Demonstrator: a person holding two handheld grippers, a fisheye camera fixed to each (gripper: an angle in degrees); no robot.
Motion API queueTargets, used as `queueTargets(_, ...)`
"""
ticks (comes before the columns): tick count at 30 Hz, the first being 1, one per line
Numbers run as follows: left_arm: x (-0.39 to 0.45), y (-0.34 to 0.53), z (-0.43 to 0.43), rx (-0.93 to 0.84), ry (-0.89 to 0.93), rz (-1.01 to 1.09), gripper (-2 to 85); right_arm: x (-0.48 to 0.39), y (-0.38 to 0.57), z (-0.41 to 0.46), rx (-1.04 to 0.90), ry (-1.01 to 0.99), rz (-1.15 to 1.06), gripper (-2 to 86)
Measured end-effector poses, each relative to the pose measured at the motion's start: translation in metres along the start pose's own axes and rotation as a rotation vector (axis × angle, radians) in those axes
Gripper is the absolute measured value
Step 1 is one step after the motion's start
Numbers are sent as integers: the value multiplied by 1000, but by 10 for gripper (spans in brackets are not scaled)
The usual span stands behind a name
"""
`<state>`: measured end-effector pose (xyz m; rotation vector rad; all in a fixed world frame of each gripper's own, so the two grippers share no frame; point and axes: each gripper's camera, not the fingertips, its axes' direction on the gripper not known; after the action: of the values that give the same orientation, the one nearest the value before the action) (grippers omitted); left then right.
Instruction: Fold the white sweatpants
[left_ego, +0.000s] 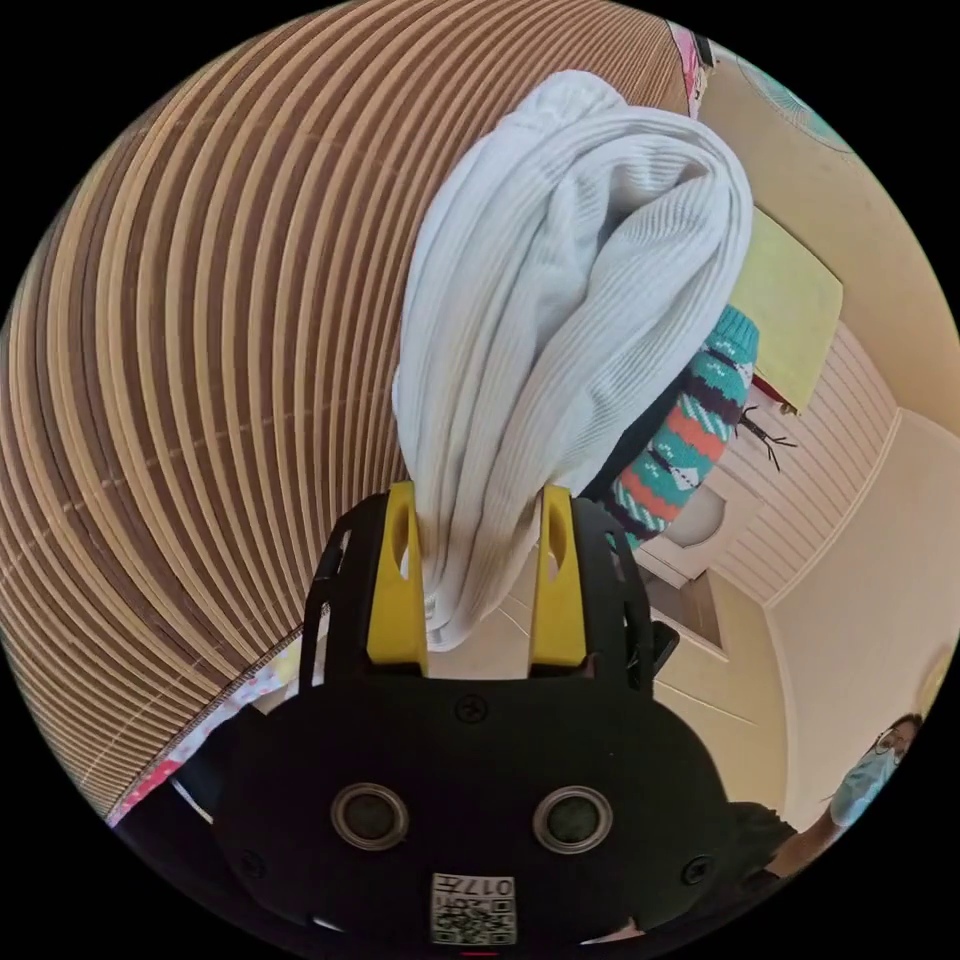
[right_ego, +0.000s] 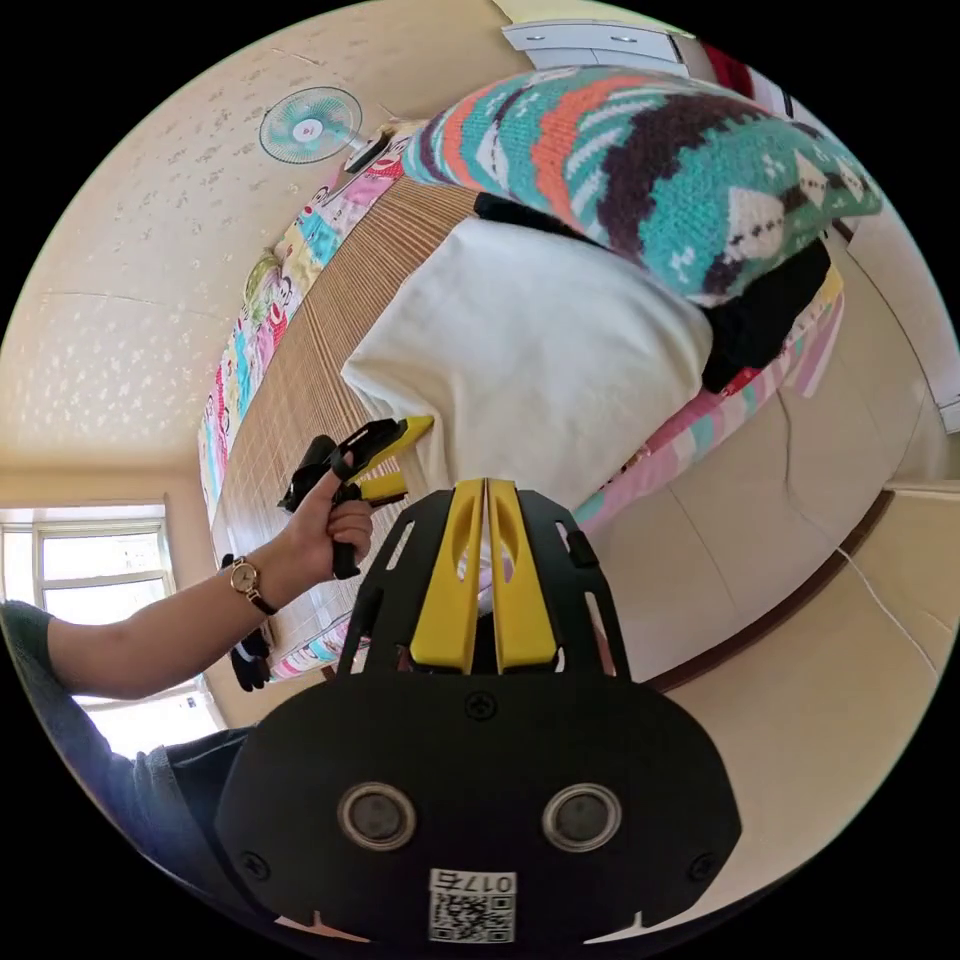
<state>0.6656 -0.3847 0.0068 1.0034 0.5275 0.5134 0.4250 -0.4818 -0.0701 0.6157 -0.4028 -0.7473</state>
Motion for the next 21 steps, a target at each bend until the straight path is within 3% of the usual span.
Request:
queueTargets(3,-5,11,-48,-4,-12,58,120,-36,9,29,-70,-28,-102,10)
queueTargets(9,2,100,-192,50,-437,176,90,-153,18,80,-203,82,-444,6)
queueTargets(11,-3,152,-253,137,-552,159,68,-198,24,94,-225,138,-574,5)
queueTargets(14,-16,217,-331,288,-583,121,32,-266,36,119,-213,196,-718,5)
queueTargets(17,-29,282,-407,488,-670,46,31,-319,42,143,-175,45,-727,5)
queueTargets(21,-41,349,-478,715,-811,-56,59,-382,39,206,-304,-316,-647,5)
